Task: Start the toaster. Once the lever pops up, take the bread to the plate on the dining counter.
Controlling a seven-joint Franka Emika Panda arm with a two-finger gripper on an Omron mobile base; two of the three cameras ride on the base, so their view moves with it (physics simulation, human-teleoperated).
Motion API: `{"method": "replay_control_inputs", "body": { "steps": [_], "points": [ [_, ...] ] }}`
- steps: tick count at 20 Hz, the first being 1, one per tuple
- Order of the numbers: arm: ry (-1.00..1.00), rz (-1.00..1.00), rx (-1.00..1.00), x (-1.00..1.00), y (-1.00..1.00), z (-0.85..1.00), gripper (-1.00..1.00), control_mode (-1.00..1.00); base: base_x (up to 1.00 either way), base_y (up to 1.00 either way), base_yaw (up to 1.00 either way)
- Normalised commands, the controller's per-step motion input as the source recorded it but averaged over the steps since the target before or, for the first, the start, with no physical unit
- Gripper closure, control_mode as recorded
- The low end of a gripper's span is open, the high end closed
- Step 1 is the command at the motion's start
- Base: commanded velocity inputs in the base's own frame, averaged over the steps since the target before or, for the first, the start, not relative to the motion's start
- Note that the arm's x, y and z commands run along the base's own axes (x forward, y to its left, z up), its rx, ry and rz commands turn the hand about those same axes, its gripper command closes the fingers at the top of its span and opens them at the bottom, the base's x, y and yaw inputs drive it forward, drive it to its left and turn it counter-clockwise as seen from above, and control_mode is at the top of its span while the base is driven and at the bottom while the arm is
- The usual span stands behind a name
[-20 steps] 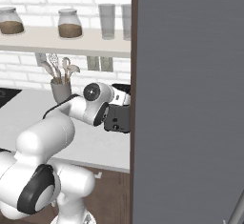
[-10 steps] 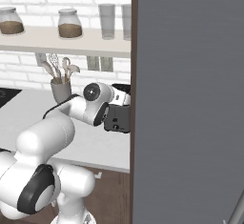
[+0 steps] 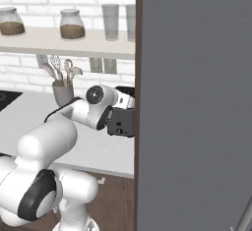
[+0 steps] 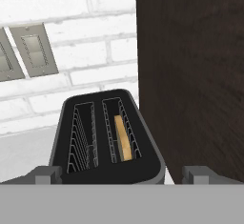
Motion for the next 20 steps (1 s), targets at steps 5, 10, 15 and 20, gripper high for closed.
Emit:
{"method": "replay_control_inputs", "body": {
  "steps": [5,10,15,20],
  "points": [
    [0.0,0.0,0.0,0.0,0.0,0.0,-1.0,-1.0,0.0,0.0,0.0],
    [0.0,0.0,0.0,0.0,0.0,0.0,-1.0,-1.0,0.0,0.0,0.0],
    [0.0,0.0,0.0,0.0,0.0,0.0,-1.0,-1.0,0.0,0.0,0.0],
    [0.0,0.0,0.0,0.0,0.0,0.0,-1.0,-1.0,0.0,0.0,0.0]
  ]
}}
